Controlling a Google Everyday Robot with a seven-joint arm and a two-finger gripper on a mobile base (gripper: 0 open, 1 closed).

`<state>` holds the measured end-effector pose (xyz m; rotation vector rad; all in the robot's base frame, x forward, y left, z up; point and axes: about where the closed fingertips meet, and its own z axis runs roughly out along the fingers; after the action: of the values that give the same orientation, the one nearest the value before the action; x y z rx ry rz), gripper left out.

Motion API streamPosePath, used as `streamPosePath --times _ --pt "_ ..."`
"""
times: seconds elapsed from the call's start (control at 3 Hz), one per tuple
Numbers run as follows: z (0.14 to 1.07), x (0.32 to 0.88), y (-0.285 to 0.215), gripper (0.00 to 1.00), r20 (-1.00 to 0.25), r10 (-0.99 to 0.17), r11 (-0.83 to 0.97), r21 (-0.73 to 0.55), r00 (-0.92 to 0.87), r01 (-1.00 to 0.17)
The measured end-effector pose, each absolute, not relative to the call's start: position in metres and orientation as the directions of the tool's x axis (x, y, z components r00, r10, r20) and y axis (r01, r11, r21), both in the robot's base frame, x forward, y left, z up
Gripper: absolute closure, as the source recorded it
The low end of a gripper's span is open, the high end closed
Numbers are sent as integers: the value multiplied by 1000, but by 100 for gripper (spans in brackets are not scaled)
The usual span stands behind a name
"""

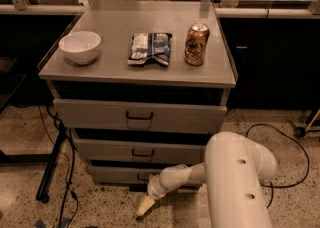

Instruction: Open bottom drawer

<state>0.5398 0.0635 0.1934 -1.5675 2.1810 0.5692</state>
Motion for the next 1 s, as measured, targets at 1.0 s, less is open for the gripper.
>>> streamPosePath --times 1.0 --pt "165 536 89 0 -532 -793 256 152 -297 -955"
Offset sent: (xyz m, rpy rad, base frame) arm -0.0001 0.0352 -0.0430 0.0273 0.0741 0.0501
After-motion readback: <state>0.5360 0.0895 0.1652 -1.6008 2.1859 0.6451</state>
